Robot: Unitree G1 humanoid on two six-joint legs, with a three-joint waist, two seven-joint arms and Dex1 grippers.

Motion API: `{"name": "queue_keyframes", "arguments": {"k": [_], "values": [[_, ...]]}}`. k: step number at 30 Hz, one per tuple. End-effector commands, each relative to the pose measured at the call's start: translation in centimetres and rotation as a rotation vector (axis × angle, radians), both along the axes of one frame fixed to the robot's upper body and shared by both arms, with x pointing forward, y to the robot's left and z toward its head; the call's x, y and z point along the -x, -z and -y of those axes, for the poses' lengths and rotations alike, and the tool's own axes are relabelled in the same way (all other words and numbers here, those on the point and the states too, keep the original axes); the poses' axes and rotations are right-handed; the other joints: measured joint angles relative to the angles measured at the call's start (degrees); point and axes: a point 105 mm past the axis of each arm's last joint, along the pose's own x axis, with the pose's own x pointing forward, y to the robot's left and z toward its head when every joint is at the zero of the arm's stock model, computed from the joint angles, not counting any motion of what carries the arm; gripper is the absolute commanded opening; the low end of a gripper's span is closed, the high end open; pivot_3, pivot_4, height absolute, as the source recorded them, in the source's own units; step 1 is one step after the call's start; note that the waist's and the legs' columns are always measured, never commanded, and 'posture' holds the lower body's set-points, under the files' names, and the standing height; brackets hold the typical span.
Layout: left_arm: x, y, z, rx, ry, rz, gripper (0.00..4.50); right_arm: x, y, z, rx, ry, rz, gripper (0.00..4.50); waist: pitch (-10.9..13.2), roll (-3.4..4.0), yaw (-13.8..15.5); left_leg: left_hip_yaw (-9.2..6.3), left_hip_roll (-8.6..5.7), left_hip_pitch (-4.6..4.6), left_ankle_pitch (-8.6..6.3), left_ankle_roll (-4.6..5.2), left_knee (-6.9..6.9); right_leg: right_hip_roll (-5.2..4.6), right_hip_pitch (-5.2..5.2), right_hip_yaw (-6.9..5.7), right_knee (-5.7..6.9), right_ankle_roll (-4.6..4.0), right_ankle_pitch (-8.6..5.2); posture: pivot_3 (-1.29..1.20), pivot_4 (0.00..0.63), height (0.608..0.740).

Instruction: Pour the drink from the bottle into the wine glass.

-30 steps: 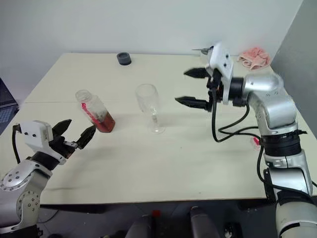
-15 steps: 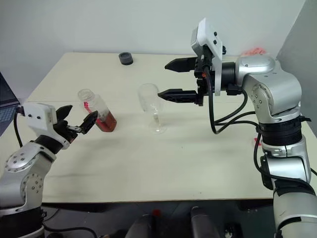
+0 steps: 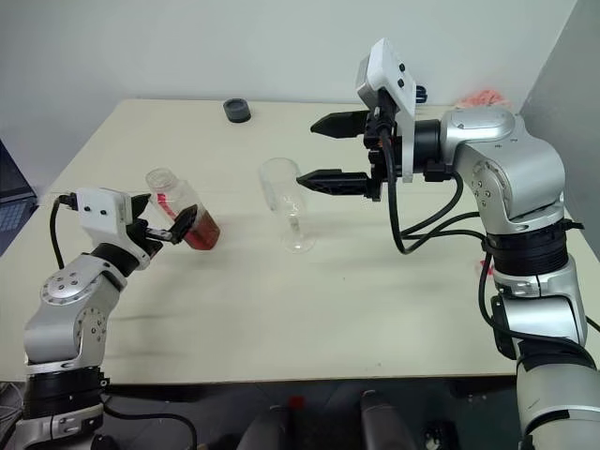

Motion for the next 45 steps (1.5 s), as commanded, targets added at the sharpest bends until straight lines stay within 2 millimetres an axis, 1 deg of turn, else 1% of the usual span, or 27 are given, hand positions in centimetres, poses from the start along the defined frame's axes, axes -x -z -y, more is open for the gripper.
{"name": "queue_keyframes", "arguments": {"k": [1,4,7,12,17,20,25,26,28,30,33,37,39,42,45], "values": [[-0.5,-1.6,-0.1,-0.019,-0.009,0.074,4.50,0.7,-0.9,-0.1,-0.004,-0.011,0.062,4.48,0.0,0.00,0.1,-0.01,0.00,-0.01,0.00,0.00,0.00,0.00,0.00,-0.02,0.00,0.00,0.00,0.00,0.150,0.740],[-1.6,-2.0,0.6,-0.005,0.010,0.104,4.50,0.5,-0.8,0.0,0.000,0.003,0.065,4.48,0.0,0.00,0.1,-0.01,0.00,0.00,0.00,0.00,0.00,0.00,0.00,-0.01,0.00,0.00,0.00,0.00,0.150,0.740],[-2.3,-2.0,1.2,0.006,0.040,0.115,4.50,0.4,-0.7,0.0,0.004,0.013,0.066,4.48,0.0,0.00,0.4,-0.09,-0.01,-0.02,0.00,0.00,0.01,0.00,0.02,-0.11,0.01,0.00,0.00,0.00,0.150,0.740],[-2.6,-2.4,1.6,0.027,0.062,0.151,4.50,0.3,-0.6,0.2,0.008,0.028,0.067,4.48,0.0,0.00,0.6,-0.06,-0.02,-0.02,0.00,0.00,-0.01,-0.03,0.00,-0.09,0.01,-0.01,0.01,0.00,0.150,0.740],[-2.8,-2.1,1.9,0.026,0.075,0.143,4.50,0.1,-0.5,0.3,0.012,0.039,0.068,4.48,0.0,0.00,0.7,-0.09,-0.02,-0.03,0.00,0.00,-0.03,-0.04,0.00,-0.13,0.02,-0.02,0.02,0.00,0.150,0.740],[-2.8,-1.9,2.1,0.030,0.085,0.143,3.89,0.1,-0.4,0.3,0.013,0.043,0.069,4.50,0.0,0.00,0.7,-0.09,-0.03,-0.03,0.00,0.00,-0.01,-0.05,0.00,-0.13,0.02,-0.01,0.01,0.00,0.150,0.740],[-3.0,-1.7,2.0,0.027,0.083,0.140,2.34,-0.3,-0.4,0.4,0.005,0.067,0.080,4.50,0.0,0.00,0.8,-0.09,-0.03,-0.02,0.00,0.00,-0.01,-0.04,0.00,-0.13,0.02,-0.01,0.02,0.00,0.150,0.740],[-3.1,-1.7,2.0,0.024,0.084,0.140,2.16,-0.4,-0.6,0.5,-0.010,0.076,0.091,4.50,0.0,0.00,0.8,-0.10,-0.03,-0.02,0.00,0.00,-0.01,-0.04,0.00,-0.14,0.02,-0.01,0.02,0.00,0.150,0.740],[-3.2,-1.9,1.9,0.017,0.086,0.143,2.16,-0.7,-1.0,0.7,-0.048,0.098,0.124,4.50,0.0,0.00,0.8,-0.10,-0.03,-0.02,0.01,0.00,0.00,-0.04,0.01,-0.14,0.03,-0.01,0.02,0.00,0.150,0.740],[-3.2,-2.9,1.7,0.001,0.083,0.165,2.16,-1.4,-0.9,1.3,-0.085,0.141,0.149,4.50,0.0,-0.01,0.9,-0.10,-0.03,-0.02,0.01,0.00,0.01,-0.04,0.01,-0.14,0.03,-0.01,0.01,0.00,0.150,0.740],[-3.3,-5.0,1.8,-0.043,0.083,0.209,2.16,-1.5,-0.3,2.5,-0.150,0.161,0.090,4.50,0.0,-0.01,1.2,-0.11,-0.03,-0.05,0.00,0.00,0.01,-0.04,0.01,-0.15,0.02,-0.01,0.02,0.00,0.150,0.740],[-3.7,-8.6,4.3,-0.183,0.147,0.283,2.16,-0.9,-0.3,4.6,-0.213,0.212,0.111,4.50,0.0,-0.02,1.4,-0.18,-0.05,-0.13,0.01,-0.01,0.01,-0.04,-0.01,-0.24,0.01,-0.02,0.02,0.00,0.150,0.740],[-4.0,-9.9,5.3,-0.256,0.173,0.314,2.16,-0.4,0.2,5.5,-0.223,0.228,0.134,4.50,0.0,-0.02,1.8,-0.24,-0.08,-0.14,0.01,-0.01,0.00,-0.06,0.01,-0.31,-0.01,-0.02,0.02,0.00,0.150,0.740],[-4.5,-11.8,7.2,-0.376,0.220,0.367,2.16,1.1,2.0,6.7,-0.196,0.237,0.136,4.50,0.0,-0.03,2.3,-0.26,-0.10,-0.15,0.00,-0.01,-0.02,-0.07,0.03,-0.34,-0.04,-0.01,0.01,0.00,0.150,0.740],[-4.8,-13.0,9.5,-0.524,0.286,0.424,2.16,2.6,3.6,7.9,-0.195,0.261,0.085,4.50,0.0,-0.03,2.6,-0.22,-0.12,-0.14,0.01,-0.01,-0.01,-0.08,0.03,-0.30,-0.02,-0.01,0.01,0.00,0.150,0.740]]}}
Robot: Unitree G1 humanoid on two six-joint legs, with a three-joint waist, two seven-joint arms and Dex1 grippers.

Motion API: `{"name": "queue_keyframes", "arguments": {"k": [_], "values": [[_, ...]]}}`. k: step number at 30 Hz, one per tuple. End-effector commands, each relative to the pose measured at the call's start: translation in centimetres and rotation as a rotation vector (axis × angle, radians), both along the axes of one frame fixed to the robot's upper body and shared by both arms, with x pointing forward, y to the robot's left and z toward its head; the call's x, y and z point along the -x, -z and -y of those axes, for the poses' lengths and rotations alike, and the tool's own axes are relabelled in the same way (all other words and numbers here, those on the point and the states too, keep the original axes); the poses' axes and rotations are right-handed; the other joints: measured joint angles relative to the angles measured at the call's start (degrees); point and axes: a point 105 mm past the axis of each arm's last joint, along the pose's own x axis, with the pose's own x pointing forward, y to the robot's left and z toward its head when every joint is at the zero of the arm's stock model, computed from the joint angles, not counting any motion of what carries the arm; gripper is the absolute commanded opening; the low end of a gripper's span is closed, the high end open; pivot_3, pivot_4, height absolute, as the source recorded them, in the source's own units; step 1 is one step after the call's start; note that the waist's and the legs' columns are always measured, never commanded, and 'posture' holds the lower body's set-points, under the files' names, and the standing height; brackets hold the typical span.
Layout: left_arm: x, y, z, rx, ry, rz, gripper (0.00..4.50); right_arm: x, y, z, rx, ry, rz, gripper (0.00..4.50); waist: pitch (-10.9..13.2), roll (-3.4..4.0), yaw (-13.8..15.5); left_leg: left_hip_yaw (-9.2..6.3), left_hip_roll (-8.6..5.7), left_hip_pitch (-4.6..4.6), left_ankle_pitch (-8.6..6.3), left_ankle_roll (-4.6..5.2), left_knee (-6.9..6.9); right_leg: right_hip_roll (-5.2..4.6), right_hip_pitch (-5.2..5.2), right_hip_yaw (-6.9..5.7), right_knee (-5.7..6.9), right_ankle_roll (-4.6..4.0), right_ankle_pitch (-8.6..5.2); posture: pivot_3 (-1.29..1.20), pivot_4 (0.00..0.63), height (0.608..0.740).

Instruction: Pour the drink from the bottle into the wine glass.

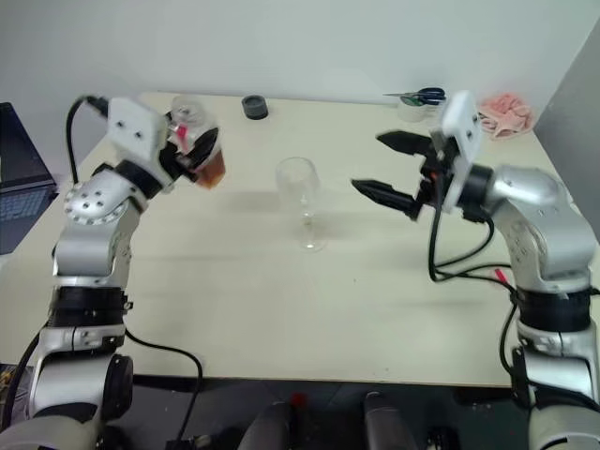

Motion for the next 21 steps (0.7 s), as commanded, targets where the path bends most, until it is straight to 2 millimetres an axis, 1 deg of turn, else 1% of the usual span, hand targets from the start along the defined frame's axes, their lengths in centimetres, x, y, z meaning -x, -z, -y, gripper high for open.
{"name": "queue_keyframes", "arguments": {"k": [1,3,5,7,10,17,21], "values": [[0.3,-2.6,2.4,-0.165,0.064,0.128,2.16,2.3,-0.6,1.0,-0.014,0.009,0.048,4.50,0.0,0.00,0.0,0.01,0.01,0.01,0.00,0.00,0.00,0.00,0.00,0.02,0.00,0.00,0.00,0.00,0.150,0.740],[0.0,-3.1,3.3,-0.188,0.093,0.153,2.16,2.8,-0.3,1.3,-0.024,0.032,0.048,4.50,0.0,0.00,-0.2,0.04,0.01,0.04,0.00,0.00,0.00,0.02,0.00,0.06,0.02,0.01,0.00,0.00,0.150,0.740],[-0.2,-3.2,4.1,-0.257,0.116,0.175,2.16,3.3,-0.3,1.4,-0.049,0.046,0.065,4.50,0.0,0.00,-0.5,0.11,0.03,0.06,0.01,0.01,0.01,0.06,0.00,0.16,0.02,0.04,-0.02,0.00,0.150,0.740],[-0.4,-2.9,4.9,-0.334,0.135,0.192,2.16,3.6,-0.3,1.4,-0.059,0.063,0.104,4.50,0.0,0.00,-0.7,0.12,0.05,0.09,0.01,0.01,0.03,0.12,0.01,0.21,0.03,0.27,-0.16,0.00,0.150,0.740],[-0.5,-2.3,5.6,-0.449,0.160,0.220,2.16,3.7,-0.2,1.3,-0.073,0.079,0.114,4.50,0.0,0.00,-1.0,0.15,0.05,0.11,0.01,0.02,0.04,0.14,0.02,0.27,0.04,0.29,-0.17,0.00,0.150,0.740],[-0.9,-2.0,5.8,-0.587,0.164,0.278,2.16,3.4,-0.1,0.8,-0.094,0.094,0.129,4.50,0.0,-0.01,-1.2,0.17,0.05,0.08,0.01,0.02,0.05,0.14,0.00,0.29,0.03,0.29,-0.17,0.00,0.150,0.740],[-1.0,-2.4,5.7,-0.647,0.152,0.327,2.16,3.5,-0.1,0.5,-0.106,0.095,0.132,4.50,0.0,-0.01,-1.1,0.17,0.03,0.07,0.01,0.02,0.05,0.12,0.00,0.28,0.03,0.29,-0.17,0.00,0.150,0.740]]}}
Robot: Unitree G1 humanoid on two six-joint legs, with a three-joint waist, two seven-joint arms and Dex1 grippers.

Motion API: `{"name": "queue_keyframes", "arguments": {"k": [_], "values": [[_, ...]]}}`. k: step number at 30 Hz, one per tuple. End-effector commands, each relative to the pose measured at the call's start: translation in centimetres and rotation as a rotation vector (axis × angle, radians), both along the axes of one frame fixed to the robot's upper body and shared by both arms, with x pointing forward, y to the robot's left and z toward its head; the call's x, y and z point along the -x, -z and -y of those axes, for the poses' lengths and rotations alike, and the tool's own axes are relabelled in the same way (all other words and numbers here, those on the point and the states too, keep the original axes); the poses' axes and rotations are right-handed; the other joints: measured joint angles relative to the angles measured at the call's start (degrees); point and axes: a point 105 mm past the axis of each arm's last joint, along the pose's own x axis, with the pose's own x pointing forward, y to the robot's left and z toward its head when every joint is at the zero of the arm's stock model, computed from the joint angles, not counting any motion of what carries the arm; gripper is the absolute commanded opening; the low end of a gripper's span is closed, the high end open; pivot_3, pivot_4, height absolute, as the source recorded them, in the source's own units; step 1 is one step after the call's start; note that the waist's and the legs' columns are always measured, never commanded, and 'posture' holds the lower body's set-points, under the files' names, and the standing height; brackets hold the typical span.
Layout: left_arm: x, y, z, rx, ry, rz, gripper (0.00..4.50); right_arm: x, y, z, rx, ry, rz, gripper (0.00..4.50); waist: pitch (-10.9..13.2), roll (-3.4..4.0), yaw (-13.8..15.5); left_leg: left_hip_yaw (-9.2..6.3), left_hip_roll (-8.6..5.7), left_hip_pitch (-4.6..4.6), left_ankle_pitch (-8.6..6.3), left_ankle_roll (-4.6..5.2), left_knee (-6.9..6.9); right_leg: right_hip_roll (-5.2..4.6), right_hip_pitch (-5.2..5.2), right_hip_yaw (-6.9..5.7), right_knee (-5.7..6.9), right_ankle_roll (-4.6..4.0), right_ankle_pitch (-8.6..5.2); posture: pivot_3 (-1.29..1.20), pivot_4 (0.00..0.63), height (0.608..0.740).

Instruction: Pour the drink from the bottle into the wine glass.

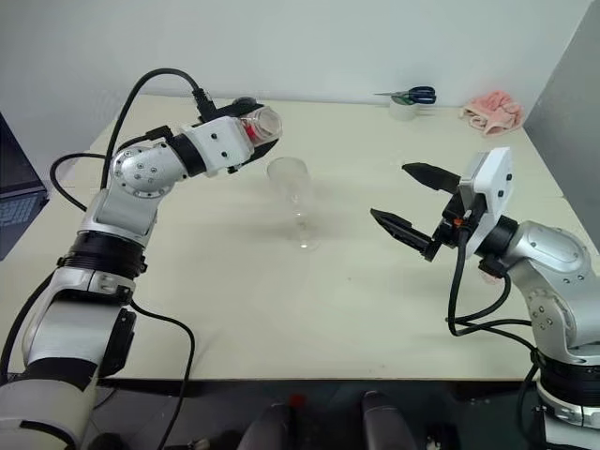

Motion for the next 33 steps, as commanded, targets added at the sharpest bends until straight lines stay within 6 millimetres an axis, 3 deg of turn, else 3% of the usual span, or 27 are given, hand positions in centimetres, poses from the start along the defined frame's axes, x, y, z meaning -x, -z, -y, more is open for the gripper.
{"name": "queue_keyframes", "arguments": {"k": [1,15,33], "values": [[0.59,-2.53,0.27,-0.056,0.017,0.137,2.16,0.75,-1.12,-0.41,-0.005,-0.007,0.067,4.50,0.0,0.00,0.0,0.00,0.00,-0.01,0.00,0.00,0.00,0.00,0.00,0.00,0.00,0.00,0.00,0.00,0.150,0.740],[0.40,-1.62,-0.49,-0.232,0.004,0.240,2.16,0.51,-1.25,-0.80,-0.005,-0.007,0.069,4.50,0.0,0.00,0.0,0.00,0.00,0.00,0.00,0.00,0.02,0.00,0.00,-0.01,0.02,0.00,0.01,0.00,0.150,0.740],[0.27,-2.61,0.02,-0.338,0.000,0.351,2.16,-0.03,-1.47,-1.09,-0.009,-0.016,0.071,4.50,0.0,0.00,0.0,-0.01,0.00,0.00,0.00,0.00,0.04,-0.01,-0.01,-0.02,0.06,-0.25,0.16,0.00,0.150,0.740]]}}
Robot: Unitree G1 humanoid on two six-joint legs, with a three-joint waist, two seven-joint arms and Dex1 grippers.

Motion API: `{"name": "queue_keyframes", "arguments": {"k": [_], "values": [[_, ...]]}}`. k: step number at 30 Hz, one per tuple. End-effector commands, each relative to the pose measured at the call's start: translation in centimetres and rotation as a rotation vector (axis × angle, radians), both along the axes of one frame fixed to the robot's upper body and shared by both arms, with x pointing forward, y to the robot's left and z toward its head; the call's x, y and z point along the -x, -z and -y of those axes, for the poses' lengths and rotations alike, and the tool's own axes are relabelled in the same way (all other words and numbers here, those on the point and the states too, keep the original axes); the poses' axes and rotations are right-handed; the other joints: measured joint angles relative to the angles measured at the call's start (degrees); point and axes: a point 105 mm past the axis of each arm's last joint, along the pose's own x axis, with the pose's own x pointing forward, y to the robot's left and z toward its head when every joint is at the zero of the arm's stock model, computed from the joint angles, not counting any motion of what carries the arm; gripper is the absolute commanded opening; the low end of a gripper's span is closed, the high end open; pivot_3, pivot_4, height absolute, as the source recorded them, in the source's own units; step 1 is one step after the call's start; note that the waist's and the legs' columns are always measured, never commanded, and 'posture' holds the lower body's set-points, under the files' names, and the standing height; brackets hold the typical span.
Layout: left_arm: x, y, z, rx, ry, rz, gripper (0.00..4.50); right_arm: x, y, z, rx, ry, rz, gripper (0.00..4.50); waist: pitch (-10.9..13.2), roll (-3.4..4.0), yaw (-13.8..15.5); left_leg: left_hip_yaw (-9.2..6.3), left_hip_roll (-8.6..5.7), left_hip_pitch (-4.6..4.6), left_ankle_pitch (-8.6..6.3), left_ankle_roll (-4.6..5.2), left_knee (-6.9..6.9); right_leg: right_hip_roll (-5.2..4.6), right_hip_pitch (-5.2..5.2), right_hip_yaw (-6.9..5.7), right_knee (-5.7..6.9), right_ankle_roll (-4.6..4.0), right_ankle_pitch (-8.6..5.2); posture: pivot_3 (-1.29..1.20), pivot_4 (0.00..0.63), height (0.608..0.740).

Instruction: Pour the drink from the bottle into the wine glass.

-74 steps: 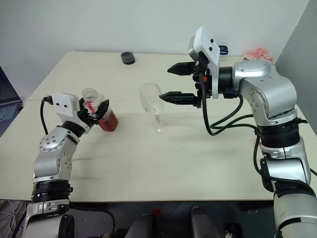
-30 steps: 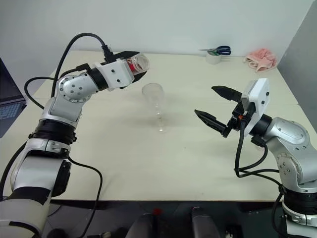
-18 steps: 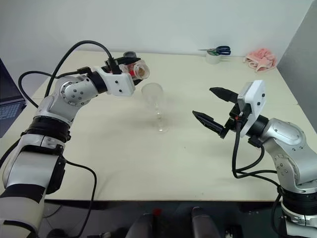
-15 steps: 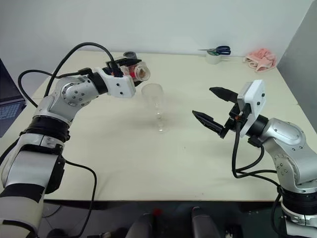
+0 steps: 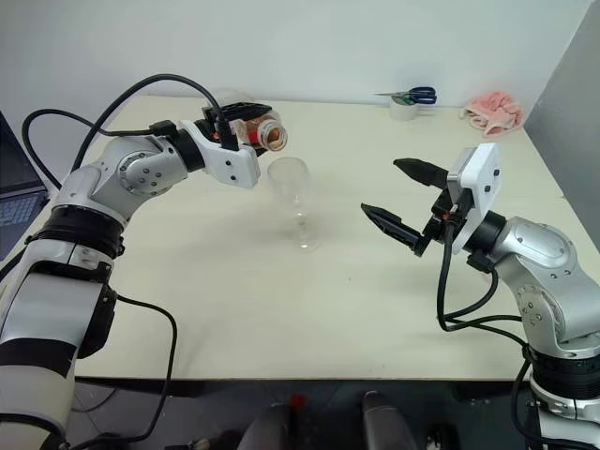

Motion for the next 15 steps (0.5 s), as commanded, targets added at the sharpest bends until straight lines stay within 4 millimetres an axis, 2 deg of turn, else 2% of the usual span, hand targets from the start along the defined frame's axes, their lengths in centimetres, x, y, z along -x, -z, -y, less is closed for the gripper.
{"name": "queue_keyframes", "arguments": {"k": [1,15], "values": [[0.53,-2.93,0.14,0.015,0.019,0.097,2.16,0.43,-1.31,-0.27,-0.008,-0.012,0.069,4.50,0.0,0.00,0.0,0.00,0.00,0.00,0.00,0.00,0.00,0.00,0.00,-0.01,0.00,0.00,0.00,0.00,0.150,0.740],[0.62,-3.50,0.18,-0.032,0.024,0.168,2.16,0.54,-1.31,-0.32,-0.003,-0.007,0.077,4.50,0.0,0.00,0.0,0.01,-0.01,0.01,0.00,0.00,0.00,-0.01,0.01,0.00,0.02,0.00,0.00,0.00,0.150,0.740]]}}
